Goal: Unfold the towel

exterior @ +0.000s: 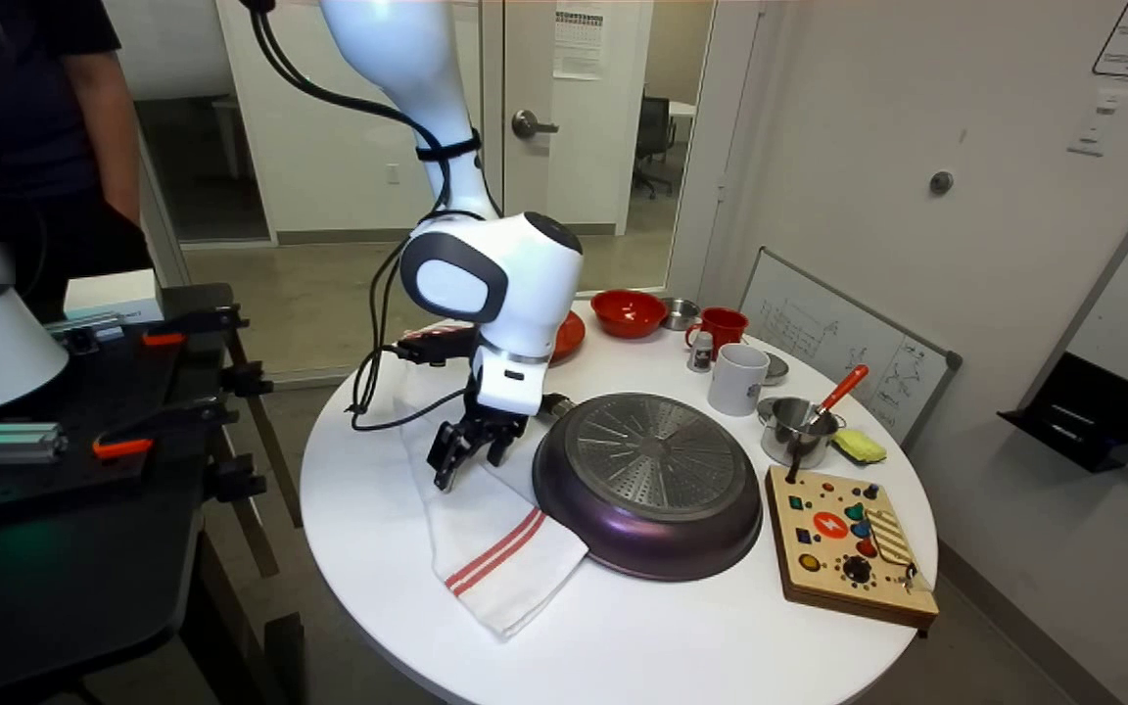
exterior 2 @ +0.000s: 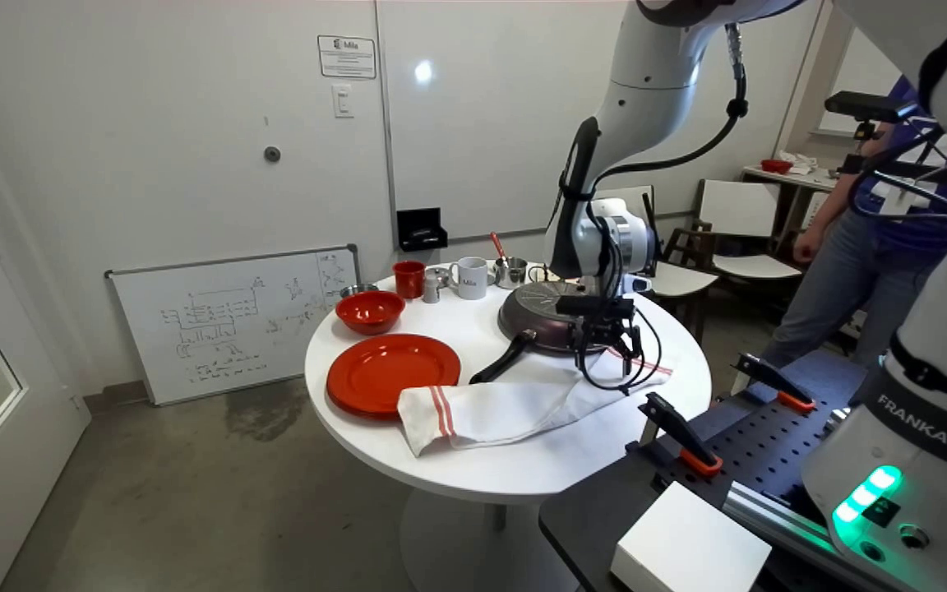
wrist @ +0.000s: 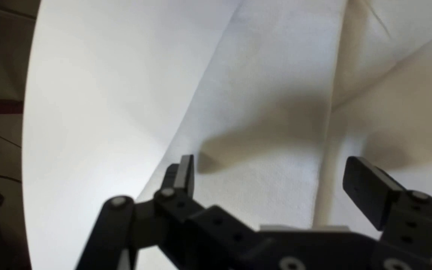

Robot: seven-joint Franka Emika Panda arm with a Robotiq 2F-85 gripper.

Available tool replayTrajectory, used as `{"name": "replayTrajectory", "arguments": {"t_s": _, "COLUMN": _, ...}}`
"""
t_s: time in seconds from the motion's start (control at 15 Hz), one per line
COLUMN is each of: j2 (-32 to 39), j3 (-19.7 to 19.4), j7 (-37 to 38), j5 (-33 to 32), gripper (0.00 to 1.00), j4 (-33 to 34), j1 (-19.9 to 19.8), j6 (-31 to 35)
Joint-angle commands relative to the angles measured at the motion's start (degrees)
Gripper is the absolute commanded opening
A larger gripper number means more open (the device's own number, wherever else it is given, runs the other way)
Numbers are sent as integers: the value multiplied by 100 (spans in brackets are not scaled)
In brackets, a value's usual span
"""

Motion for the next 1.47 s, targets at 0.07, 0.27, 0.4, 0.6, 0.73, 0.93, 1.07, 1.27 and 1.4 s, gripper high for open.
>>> {"name": "replayTrajectory", "arguments": {"t_s": 0.07, "j2": 206, "j3": -143, "j7": 251, "j5": -168, "gripper": 100, "j4": 231, "j1": 177, "j6": -39}}
{"name": "replayTrajectory", "arguments": {"t_s": 0.27, "j2": 280, "j3": -240, "j7": 403, "j5": -254, "gripper": 100, "j4": 263, "j1": 260, "j6": -108}}
{"name": "replayTrajectory", "arguments": {"t_s": 0.4, "j2": 326, "j3": -299, "j7": 503, "j5": -317, "gripper": 100, "j4": 279, "j1": 300, "j6": -165}}
{"name": "replayTrajectory", "arguments": {"t_s": 0.6, "j2": 335, "j3": -369, "j7": 607, "j5": -385, "gripper": 74, "j4": 305, "j1": 337, "j6": -222}}
{"name": "replayTrajectory", "arguments": {"t_s": 0.73, "j2": 335, "j3": -394, "j7": 687, "j5": -420, "gripper": 58, "j4": 330, "j1": 342, "j6": -246}}
{"name": "replayTrajectory", "arguments": {"t_s": 0.93, "j2": 331, "j3": -409, "j7": 756, "j5": -471, "gripper": 37, "j4": 367, "j1": 331, "j6": -310}}
{"name": "replayTrajectory", "arguments": {"t_s": 1.07, "j2": 334, "j3": -412, "j7": 791, "j5": -499, "gripper": 21, "j4": 390, "j1": 325, "j6": -356}}
{"name": "replayTrajectory", "arguments": {"t_s": 1.27, "j2": 350, "j3": -445, "j7": 909, "j5": -558, "gripper": 6, "j4": 448, "j1": 372, "j6": -443}}
{"name": "replayTrajectory", "arguments": {"t_s": 1.4, "j2": 345, "j3": -493, "j7": 1088, "j5": -574, "gripper": 1, "j4": 473, "j1": 451, "j6": -401}}
